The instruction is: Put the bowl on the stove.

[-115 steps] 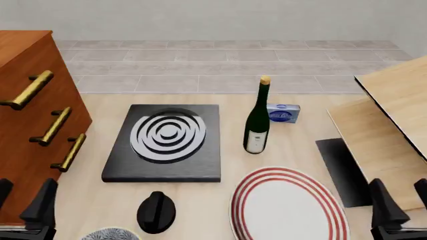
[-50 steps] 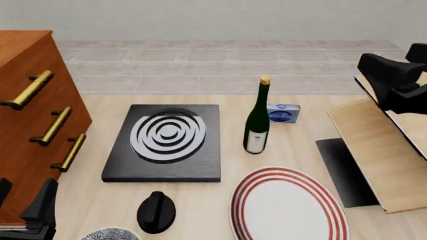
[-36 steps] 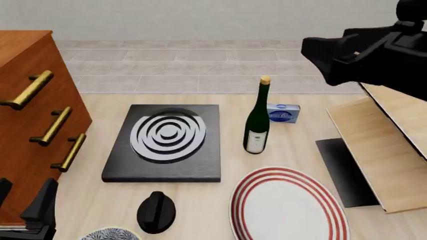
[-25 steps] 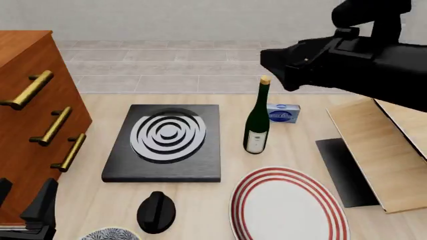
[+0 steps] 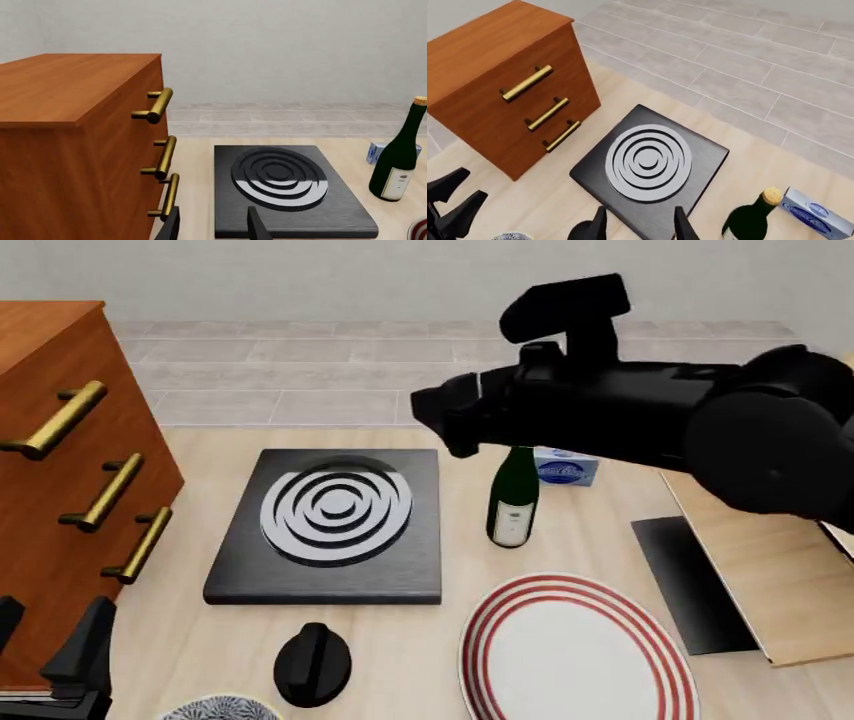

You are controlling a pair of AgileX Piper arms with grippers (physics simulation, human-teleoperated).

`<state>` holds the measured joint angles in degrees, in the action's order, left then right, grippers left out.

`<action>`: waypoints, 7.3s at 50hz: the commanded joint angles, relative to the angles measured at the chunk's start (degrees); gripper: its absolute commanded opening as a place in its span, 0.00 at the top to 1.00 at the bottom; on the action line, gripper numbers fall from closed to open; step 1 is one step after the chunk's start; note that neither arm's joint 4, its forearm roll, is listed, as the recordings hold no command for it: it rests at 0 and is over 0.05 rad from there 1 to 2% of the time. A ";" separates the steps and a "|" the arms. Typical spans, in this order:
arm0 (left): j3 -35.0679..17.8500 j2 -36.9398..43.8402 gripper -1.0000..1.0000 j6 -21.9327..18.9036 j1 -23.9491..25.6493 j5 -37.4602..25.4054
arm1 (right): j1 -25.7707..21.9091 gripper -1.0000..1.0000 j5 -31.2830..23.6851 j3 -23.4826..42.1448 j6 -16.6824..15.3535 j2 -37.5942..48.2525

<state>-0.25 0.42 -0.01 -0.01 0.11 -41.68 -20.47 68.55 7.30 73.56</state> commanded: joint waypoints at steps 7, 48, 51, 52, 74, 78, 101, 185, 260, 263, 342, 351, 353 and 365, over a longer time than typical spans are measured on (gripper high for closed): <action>0.00 0.01 0.00 0.01 0.01 0.00 | -3.70 0.00 3.47 0.51 2.94 7.82; 0.00 0.01 0.00 -0.01 0.01 0.00 | -14.51 0.00 9.12 -6.00 6.85 13.21; 0.00 0.00 0.00 0.01 0.01 0.00 | -14.84 0.00 9.55 -6.56 7.12 13.36; 0.00 0.00 0.00 0.00 0.01 0.00 | -14.94 0.00 9.64 -6.73 7.23 13.46; 0.00 0.00 0.00 0.00 0.01 0.00 | -18.27 0.00 10.85 -7.82 9.12 15.52; 0.00 0.01 0.00 0.01 0.01 0.00 | -18.64 0.00 10.78 -7.47 9.44 15.70; 0.00 0.00 0.00 0.00 0.00 0.00 | -21.68 0.00 12.06 -7.35 11.26 18.21; 0.00 0.01 0.00 0.00 0.00 0.00 | -25.92 0.00 15.71 -8.78 16.96 26.73; 0.00 -0.01 0.00 0.01 0.00 0.00 | -29.17 0.00 17.89 -10.15 21.47 32.47; 0.00 -0.01 0.00 0.02 0.01 0.00 | -29.18 0.00 17.99 -10.25 21.67 32.63; 0.00 0.00 0.00 0.01 -0.01 0.00 | -24.55 1.00 13.28 -7.81 19.81 24.91; 0.00 0.00 0.00 -0.01 0.00 0.00 | -22.59 1.00 11.48 -5.84 18.98 22.19; 0.00 0.00 0.00 0.00 0.00 0.00 | -21.74 1.00 10.85 -5.20 18.70 21.31; 0.00 0.01 0.00 0.01 0.01 0.00 | -14.21 1.00 5.69 1.19 15.82 17.44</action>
<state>-0.31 0.41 0.00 -0.01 0.13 -60.84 -11.49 65.23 24.75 94.09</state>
